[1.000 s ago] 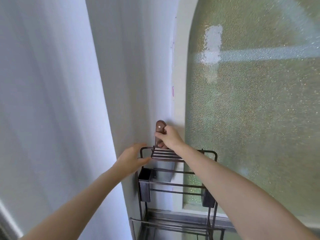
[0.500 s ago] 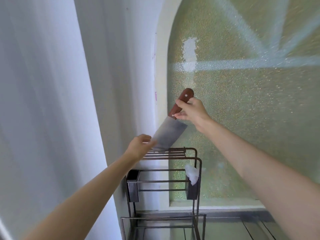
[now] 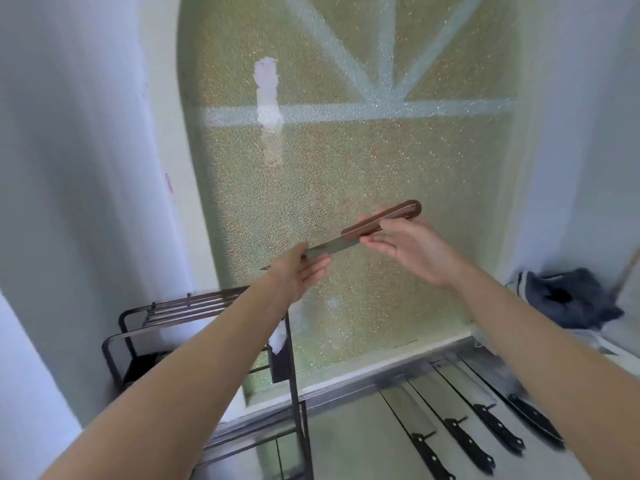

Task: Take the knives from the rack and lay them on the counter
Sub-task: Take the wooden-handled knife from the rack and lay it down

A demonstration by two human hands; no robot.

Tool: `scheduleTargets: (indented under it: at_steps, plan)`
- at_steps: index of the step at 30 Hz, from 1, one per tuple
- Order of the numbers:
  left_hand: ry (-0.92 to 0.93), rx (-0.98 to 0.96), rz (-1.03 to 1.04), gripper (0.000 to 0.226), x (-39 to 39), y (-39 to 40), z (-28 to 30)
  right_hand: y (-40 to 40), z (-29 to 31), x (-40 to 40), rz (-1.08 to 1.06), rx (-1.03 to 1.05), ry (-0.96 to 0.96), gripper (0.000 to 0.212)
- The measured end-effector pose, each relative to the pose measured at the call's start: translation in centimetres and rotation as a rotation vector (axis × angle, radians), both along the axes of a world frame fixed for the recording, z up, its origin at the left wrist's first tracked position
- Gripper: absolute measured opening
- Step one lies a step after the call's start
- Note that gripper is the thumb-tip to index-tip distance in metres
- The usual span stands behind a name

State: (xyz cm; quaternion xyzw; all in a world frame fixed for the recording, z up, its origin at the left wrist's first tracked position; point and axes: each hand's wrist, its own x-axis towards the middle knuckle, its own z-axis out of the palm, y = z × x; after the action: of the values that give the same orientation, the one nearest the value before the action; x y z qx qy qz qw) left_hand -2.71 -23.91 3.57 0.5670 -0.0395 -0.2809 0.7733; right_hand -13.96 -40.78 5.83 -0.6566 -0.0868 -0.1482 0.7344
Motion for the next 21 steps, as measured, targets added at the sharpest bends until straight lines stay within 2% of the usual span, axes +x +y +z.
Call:
scheduleTargets:
  at_steps: [2,4,9,12,14,16,19,21]
  plan:
    - [0.058,-0.005,-0.038,0.018,-1.0,-2.4,-1.1,-2.3,-2.0,-2.2,0.036,-0.005,0.048,0.030]
    - [0.097,0.002,-0.060,0.020,-1.8,-4.6,-2.8,-4.5,-4.0,-4.6,0.022,-0.051,0.131,0.026]
    - [0.058,0.159,-0.069,0.025,-2.8,-9.5,-8.2,-8.9,-8.5,-9.9,-0.048,-0.420,0.520,0.052]
    - [0.024,0.213,-0.071,0.011,-3.7,-11.6,-12.0,-10.0,-12.1,-10.5,-0.076,-0.634,0.741,0.054]
    - [-0.018,0.233,-0.117,0.017,-4.2,-12.7,-14.9,-9.8,-15.4,-9.8,-0.195,-0.759,0.770,0.054]
    - [-0.037,0.263,-0.180,0.021,-4.7,-13.2,-17.9,-8.3,-18.9,-9.2,-0.318,-0.769,0.762,0.036]
    - [0.004,0.324,-0.212,0.018,-5.1,-13.0,-22.5,-5.5,-24.4,-8.9,-0.360,-0.645,0.780,0.005]
    - [-0.004,0.396,-0.217,0.022,-4.9,-12.2,-25.5,-4.1,-28.1,-8.9,-0.366,-0.542,0.812,0.016]
